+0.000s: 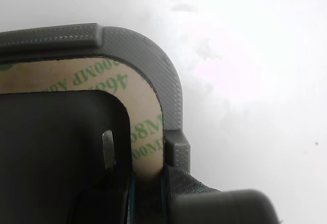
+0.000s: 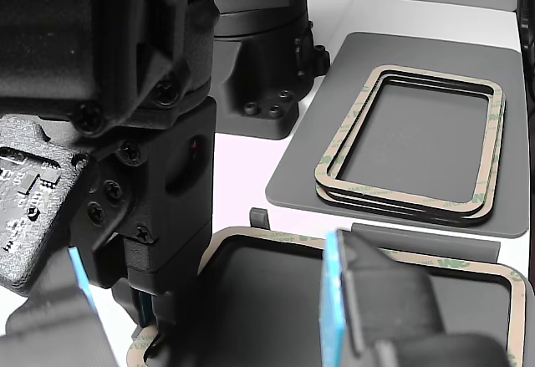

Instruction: Move top rectangular frame to the holder.

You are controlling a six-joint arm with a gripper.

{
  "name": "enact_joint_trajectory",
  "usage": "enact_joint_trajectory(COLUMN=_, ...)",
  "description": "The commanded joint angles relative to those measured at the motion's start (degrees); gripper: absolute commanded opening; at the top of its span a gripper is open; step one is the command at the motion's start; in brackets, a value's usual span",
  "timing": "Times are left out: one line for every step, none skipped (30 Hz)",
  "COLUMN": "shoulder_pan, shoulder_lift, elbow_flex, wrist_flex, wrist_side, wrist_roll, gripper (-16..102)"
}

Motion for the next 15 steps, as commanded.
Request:
enact_joint_trajectory(shoulder_pan=-0.88, shoulder_lift=1.93, elbow_flex=-0.88, wrist_flex=-0.35, wrist_side=-0.09, wrist_roll=-0.18, gripper=-5)
enact_joint_trajectory(shoulder_pan=-0.88, shoulder_lift=1.85, elbow_flex=-0.79, wrist_flex=-0.44, wrist_side=-0.09, wrist_roll=-0.18, gripper=-4)
enact_joint_trajectory(shoulder_pan=-0.88, shoulder_lift=1.85, elbow_flex=-0.53, wrist_flex=-0.53, wrist_side=-0.09, wrist_roll=-0.18, gripper=-4)
enact_joint_trajectory(shoulder_pan=-0.88, shoulder_lift=1.85, elbow_flex=-0.44, wrist_flex=-0.62, wrist_side=-0.09, wrist_roll=-0.18, gripper=-4)
enact_joint_trajectory(shoulder_pan=-0.88, shoulder_lift=1.85, elbow_flex=-0.44, wrist_flex=-0.62, wrist_side=-0.09, wrist_roll=-0.26, gripper=-2)
enact_joint_trajectory(shoulder_pan=-0.88, shoulder_lift=1.85, elbow_flex=-0.44, wrist_flex=-0.62, wrist_side=-0.18, wrist_roll=-0.35, gripper=-1)
enact_joint_trajectory(shoulder_pan=-0.88, shoulder_lift=1.85, elbow_flex=-0.44, wrist_flex=-0.62, wrist_side=-0.18, wrist_roll=-0.44, gripper=1)
enact_joint_trajectory(shoulder_pan=-0.88, shoulder_lift=1.85, elbow_flex=-0.44, wrist_flex=-0.62, wrist_side=-0.18, wrist_roll=-0.62, gripper=4)
enact_joint_trajectory(shoulder_pan=-0.88, shoulder_lift=1.85, elbow_flex=-0.53, wrist_flex=-0.53, wrist_side=-0.18, wrist_roll=-0.79, gripper=7)
enact_joint_trajectory(shoulder_pan=-0.88, shoulder_lift=1.85, elbow_flex=-0.53, wrist_flex=-0.44, wrist_side=-0.26, wrist_roll=-0.97, gripper=11)
enact_joint_trajectory(shoulder_pan=-0.88, shoulder_lift=1.85, elbow_flex=-0.62, wrist_flex=-0.44, wrist_side=-0.35, wrist_roll=-1.23, gripper=17)
enact_joint_trajectory(shoulder_pan=-0.88, shoulder_lift=1.85, elbow_flex=-0.62, wrist_flex=-0.44, wrist_side=-0.35, wrist_roll=-1.49, gripper=25)
enact_joint_trajectory(shoulder_pan=-0.88, shoulder_lift=1.85, elbow_flex=-0.7, wrist_flex=-0.35, wrist_side=-0.35, wrist_roll=-1.49, gripper=26)
enact_joint_trajectory(shoulder_pan=-0.88, shoulder_lift=1.85, elbow_flex=-0.7, wrist_flex=-0.26, wrist_side=-0.35, wrist_roll=-1.49, gripper=26)
enact_joint_trajectory(shoulder_pan=-0.88, shoulder_lift=1.93, elbow_flex=-0.7, wrist_flex=-0.26, wrist_side=-0.35, wrist_roll=-1.49, gripper=29)
